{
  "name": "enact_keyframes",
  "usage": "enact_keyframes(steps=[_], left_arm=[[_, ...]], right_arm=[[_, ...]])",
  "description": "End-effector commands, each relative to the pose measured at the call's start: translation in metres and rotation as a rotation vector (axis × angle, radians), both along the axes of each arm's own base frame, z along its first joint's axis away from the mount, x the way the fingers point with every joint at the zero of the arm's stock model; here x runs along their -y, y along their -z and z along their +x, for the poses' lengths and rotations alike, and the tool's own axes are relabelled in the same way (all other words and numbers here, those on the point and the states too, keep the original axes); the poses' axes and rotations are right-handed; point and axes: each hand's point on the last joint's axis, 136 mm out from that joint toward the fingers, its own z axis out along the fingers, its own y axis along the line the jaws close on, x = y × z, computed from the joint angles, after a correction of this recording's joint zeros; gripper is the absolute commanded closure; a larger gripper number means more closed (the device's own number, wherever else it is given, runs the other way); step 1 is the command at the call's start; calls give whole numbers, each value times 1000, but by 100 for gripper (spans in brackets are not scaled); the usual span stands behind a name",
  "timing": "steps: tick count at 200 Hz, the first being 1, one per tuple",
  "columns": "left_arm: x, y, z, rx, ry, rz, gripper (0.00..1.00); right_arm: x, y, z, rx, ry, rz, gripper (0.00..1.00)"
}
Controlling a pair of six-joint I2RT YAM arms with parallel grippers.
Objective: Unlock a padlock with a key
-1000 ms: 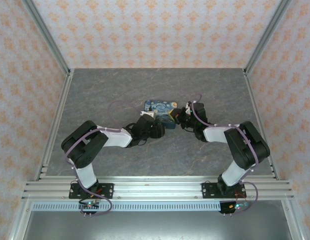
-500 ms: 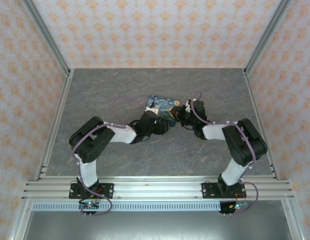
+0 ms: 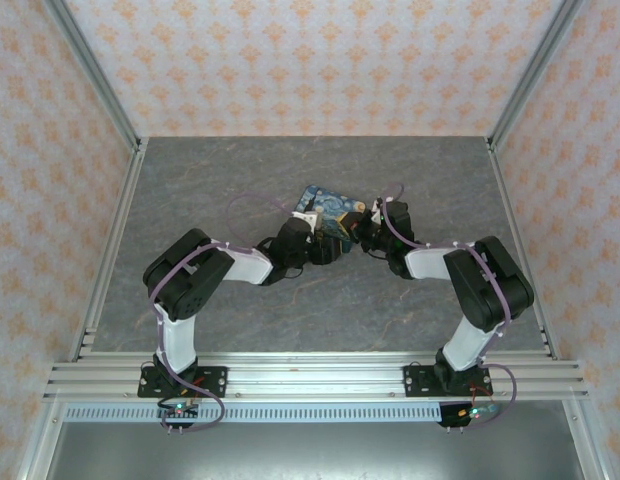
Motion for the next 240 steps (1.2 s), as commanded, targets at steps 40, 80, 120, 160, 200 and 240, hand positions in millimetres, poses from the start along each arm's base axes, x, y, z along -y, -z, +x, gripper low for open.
enact_keyframes(steps=[40, 80, 120, 160, 200, 240], left_arm=[[5, -14, 2, -53, -33, -224, 37], [-1, -13, 4, -76, -78, -317, 38], [-3, -23, 1, -69, -98, -378, 41], [-7, -27, 0, -65, -120, -398, 43], [-8, -29, 3, -63, -155, -469, 48], [-6, -34, 6, -60, -166, -478, 50]], right_arm=[[1, 7, 5, -11, 11, -6, 100], [1, 6, 6, -9, 11, -5, 100], [0, 6, 7, -9, 10, -3, 100], [0, 8, 6, -12, 9, -2, 100], [0, 8, 7, -10, 11, 3, 100], [-1, 9, 7, -15, 9, 4, 100]])
